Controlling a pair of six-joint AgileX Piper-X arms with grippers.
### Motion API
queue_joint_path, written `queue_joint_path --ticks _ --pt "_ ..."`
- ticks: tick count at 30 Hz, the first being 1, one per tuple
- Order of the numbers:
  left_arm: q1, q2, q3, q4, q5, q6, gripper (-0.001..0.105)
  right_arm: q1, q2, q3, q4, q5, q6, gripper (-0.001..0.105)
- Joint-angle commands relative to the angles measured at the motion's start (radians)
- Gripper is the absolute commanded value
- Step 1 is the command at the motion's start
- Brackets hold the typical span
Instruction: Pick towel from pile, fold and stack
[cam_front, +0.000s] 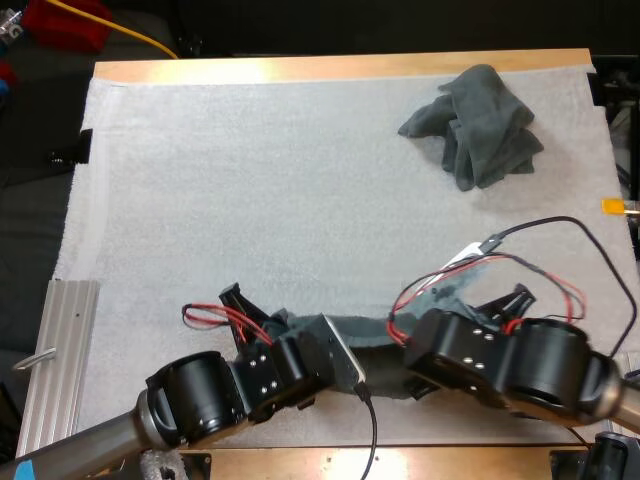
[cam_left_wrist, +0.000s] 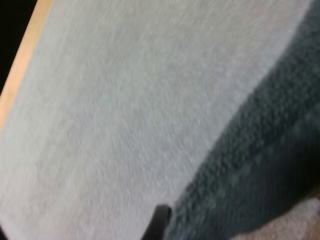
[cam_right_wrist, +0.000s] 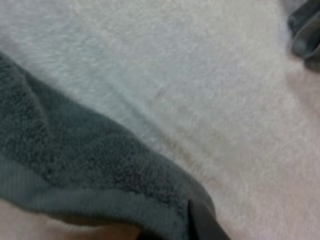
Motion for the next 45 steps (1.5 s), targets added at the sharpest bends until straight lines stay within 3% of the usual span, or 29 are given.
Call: queue_joint_path --ticks 1,5,9,18,21,26,30,33,40,45 --pt "0.012 -0.002 0.005 -0.026 -0.004 0.016 0.0 -0.002 0.005 0.012 -0.021 0.033 -0.016 0.001" --pt "0.089 0.001 0.015 -0.088 0.016 0.073 0.0 -0.007 0.031 0.047 -0.088 0.107 -0.03 0.001" --pt "0.159 0.009 0.015 -0.159 0.073 0.132 0.0 -0.063 0.051 0.065 -0.15 0.112 -0.041 0.001" --pt "0.288 0.082 0.015 -0.236 0.157 0.217 0.0 -0.232 0.093 0.075 -0.302 -0.003 -0.126 0.001" --pt "0.332 0.121 0.015 -0.257 0.227 0.226 0.0 -0.282 0.124 0.075 -0.333 -0.091 -0.154 0.001" --pt "0.402 0.189 0.015 -0.303 0.259 0.235 0.0 -0.354 0.181 0.075 -0.377 -0.106 -0.222 0.001" --pt "0.467 0.242 0.015 -0.356 0.346 0.246 0.0 -0.405 0.227 0.075 -0.408 -0.132 -0.265 0.001" --pt "0.506 0.281 0.015 -0.384 0.36 0.249 0.0 -0.435 0.261 0.075 -0.431 -0.152 -0.297 0.001" --pt "0.574 0.372 0.015 -0.444 0.441 0.261 0.0 -0.48 0.332 0.075 -0.494 -0.151 -0.316 0.001" --pt "0.588 0.445 0.015 -0.482 0.477 0.261 0.011 -0.501 0.376 0.075 -0.536 -0.144 -0.317 0.001"
